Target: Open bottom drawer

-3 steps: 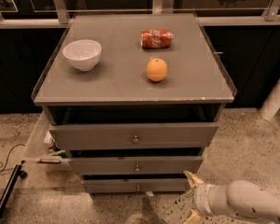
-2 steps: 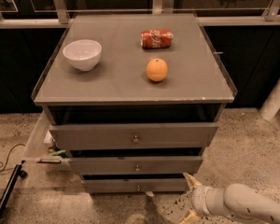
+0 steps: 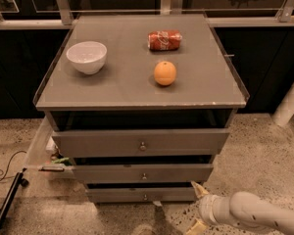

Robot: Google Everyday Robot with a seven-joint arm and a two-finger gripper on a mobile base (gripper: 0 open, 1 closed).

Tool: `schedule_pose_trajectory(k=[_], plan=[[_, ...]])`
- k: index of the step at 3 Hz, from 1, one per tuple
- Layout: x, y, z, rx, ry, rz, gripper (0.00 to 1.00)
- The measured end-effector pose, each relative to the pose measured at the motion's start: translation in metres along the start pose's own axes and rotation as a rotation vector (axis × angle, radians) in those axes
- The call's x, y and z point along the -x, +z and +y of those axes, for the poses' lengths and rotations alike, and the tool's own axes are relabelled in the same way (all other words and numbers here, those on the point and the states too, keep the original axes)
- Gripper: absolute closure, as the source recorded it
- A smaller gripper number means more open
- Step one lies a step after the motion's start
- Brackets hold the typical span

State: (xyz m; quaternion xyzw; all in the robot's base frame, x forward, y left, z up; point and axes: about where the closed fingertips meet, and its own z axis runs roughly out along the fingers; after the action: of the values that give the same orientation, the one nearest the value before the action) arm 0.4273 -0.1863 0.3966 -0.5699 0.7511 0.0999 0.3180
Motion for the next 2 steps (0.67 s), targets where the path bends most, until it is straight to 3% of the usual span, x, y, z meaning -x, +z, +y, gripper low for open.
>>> schedule_pose_trajectory(k=[1, 2], plan=[[-0.029, 0.031, -0.014, -0.025, 0.017, -0.014, 0.0], [-0.055, 0.051, -0.031, -0.093, -0.003, -0.051, 0.0]])
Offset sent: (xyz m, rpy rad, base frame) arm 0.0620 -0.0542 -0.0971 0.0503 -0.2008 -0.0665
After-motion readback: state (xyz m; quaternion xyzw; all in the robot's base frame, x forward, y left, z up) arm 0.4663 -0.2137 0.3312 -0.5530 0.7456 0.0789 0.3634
